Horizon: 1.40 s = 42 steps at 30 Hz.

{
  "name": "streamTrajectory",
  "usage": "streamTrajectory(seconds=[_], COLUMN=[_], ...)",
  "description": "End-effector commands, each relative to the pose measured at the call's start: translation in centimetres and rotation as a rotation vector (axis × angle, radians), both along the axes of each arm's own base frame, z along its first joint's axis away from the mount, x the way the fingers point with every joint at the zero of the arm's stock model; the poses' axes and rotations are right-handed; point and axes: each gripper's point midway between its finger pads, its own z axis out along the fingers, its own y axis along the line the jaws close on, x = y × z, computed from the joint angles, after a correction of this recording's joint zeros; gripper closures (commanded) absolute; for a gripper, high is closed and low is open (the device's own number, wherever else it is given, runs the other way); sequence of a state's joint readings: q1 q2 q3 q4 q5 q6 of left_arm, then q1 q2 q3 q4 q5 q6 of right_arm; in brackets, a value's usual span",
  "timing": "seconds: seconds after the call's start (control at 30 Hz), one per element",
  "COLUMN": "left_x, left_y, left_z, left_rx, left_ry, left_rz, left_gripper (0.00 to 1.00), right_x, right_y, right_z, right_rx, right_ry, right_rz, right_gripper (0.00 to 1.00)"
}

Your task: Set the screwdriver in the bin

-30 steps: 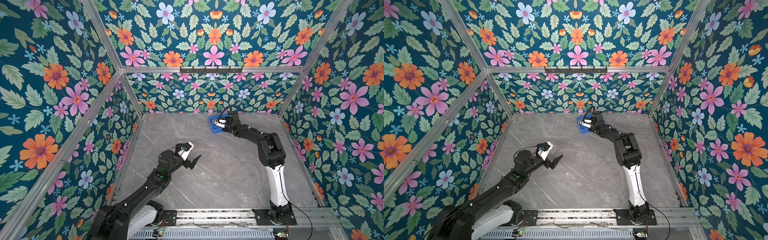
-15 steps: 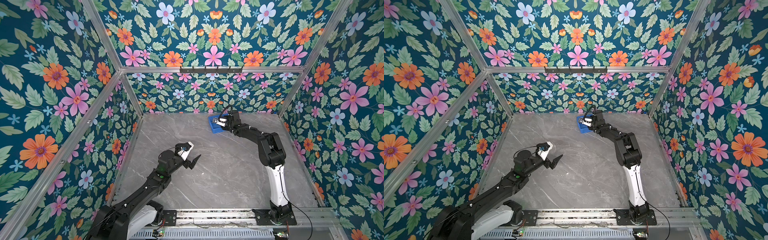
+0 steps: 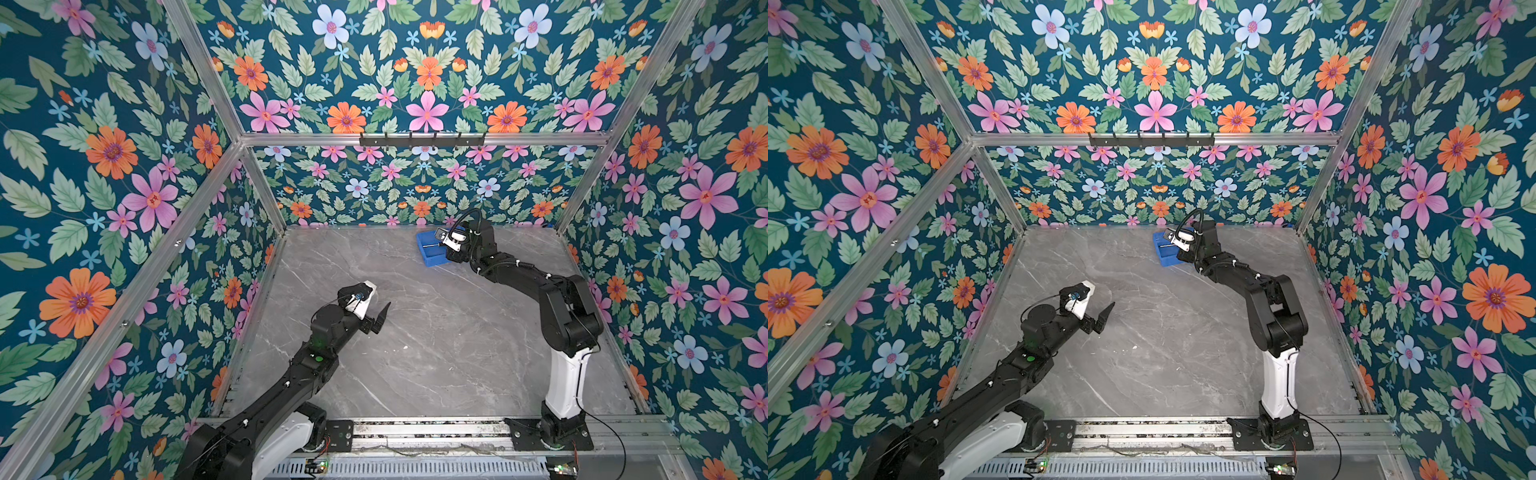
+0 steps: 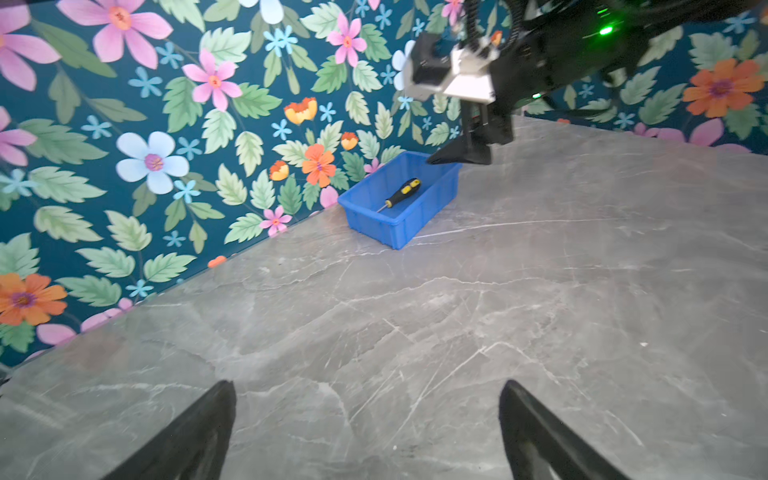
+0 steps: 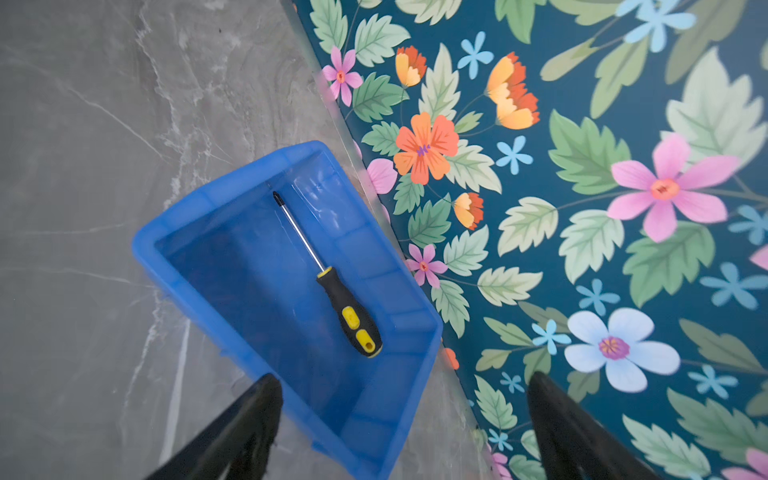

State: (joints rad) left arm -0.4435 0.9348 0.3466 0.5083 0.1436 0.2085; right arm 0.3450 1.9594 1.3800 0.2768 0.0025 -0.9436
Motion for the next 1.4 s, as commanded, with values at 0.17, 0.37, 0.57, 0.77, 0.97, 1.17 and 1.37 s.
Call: streamTrajectory(seconds=[0.17, 0.37, 0.57, 0.77, 0.97, 1.17, 1.37], left_x=[1.9, 3.5, 4.1, 4.7, 6.0, 6.5, 7.3], left_y=[4.3, 9.2, 13.8, 15.9, 17.0, 17.4, 16.8], left_z=[1.0, -0.6, -3.3, -5.0, -6.2, -6.1, -6.6], left_rx=[-0.073, -0.139, -0.096, -0.079, -0.090, -0.147, -0.176], left_ry=[-0.067, -0.055, -0.044, -0.053, -0.015, -0.005, -0.029], left_rz=[0.186, 0.370, 0.577, 0.639, 0.668, 0.666, 0.627], left_gripper=[0.00, 0.00, 0.00, 0.00, 0.00, 0.00, 0.00], right_x=[-5.2, -10.5, -14.5, -16.9, -17.0, -17.4, -17.6], right_y=[-1.6, -5.4, -12.0, -18.0, -18.5, -18.4, -17.9], right_z=[2.3, 2.0, -0.7, -2.9, -2.9, -3.0, -3.4], right_rx=[0.343, 0.535, 0.659, 0.735, 0.753, 0.789, 0.838], right_ry=[0.014, 0.056, 0.082, 0.061, 0.075, 0.091, 0.105], right_rz=[-0.102, -0.211, -0.407, -0.613, -0.624, -0.628, -0.611], right_gripper=[0.03, 0.01, 0.01, 0.01, 0.01, 0.01, 0.01])
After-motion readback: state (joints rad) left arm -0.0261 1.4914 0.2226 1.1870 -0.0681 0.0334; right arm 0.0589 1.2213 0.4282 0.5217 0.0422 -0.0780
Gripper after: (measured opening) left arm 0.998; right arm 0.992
